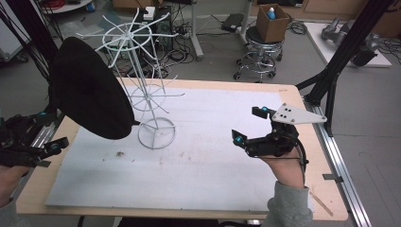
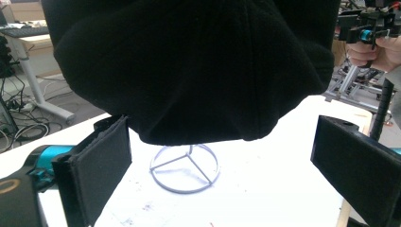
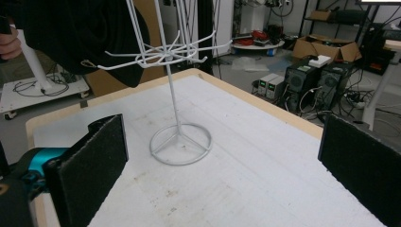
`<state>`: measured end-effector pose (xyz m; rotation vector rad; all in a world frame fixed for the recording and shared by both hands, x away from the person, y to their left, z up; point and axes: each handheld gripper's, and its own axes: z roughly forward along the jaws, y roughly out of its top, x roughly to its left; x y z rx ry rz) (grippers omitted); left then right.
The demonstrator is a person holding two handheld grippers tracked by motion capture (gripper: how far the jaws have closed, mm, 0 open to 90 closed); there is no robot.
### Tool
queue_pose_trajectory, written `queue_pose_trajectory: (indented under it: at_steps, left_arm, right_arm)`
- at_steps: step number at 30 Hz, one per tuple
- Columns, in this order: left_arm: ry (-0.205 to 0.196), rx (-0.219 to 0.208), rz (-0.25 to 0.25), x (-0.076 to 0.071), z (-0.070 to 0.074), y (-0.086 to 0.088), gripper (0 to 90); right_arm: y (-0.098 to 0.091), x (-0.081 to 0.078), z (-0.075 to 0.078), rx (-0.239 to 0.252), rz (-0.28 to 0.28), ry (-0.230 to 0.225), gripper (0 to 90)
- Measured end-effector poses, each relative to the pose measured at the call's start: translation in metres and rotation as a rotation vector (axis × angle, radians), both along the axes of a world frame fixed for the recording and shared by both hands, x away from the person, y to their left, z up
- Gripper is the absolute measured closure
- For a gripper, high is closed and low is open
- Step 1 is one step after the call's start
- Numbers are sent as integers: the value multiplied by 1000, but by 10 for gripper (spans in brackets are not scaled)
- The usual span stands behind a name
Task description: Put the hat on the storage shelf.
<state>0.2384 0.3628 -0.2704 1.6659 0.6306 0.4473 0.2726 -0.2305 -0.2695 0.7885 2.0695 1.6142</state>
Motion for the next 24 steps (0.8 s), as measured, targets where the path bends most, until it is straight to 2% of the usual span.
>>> queue_pose_trajectory:
  at_steps: [6,11,13,15,19,24]
  left_arm:
    - [14,-2,-26,3,-4,-2,63]
    - [27,7,-11,6,-8,-2,63]
    - [34,-8,-13,7,-8,-1,63]
    - [37,-44,-38,7,-8,0,63]
    - [42,-16,-20,8,-9,-1,63]
    - [48,-20,24,12,-16,7,63]
  right_arm:
    - [0,1,0,-1,4,1,12]
    - [1,1,-1,-7,8,6,13]
    - [0,1,-1,-4,7,8,13]
    - [0,1,-2,-4,7,8,13]
    - [-1,0,-1,-2,6,10,13]
    - [-1,0,-1,-4,6,9,13]
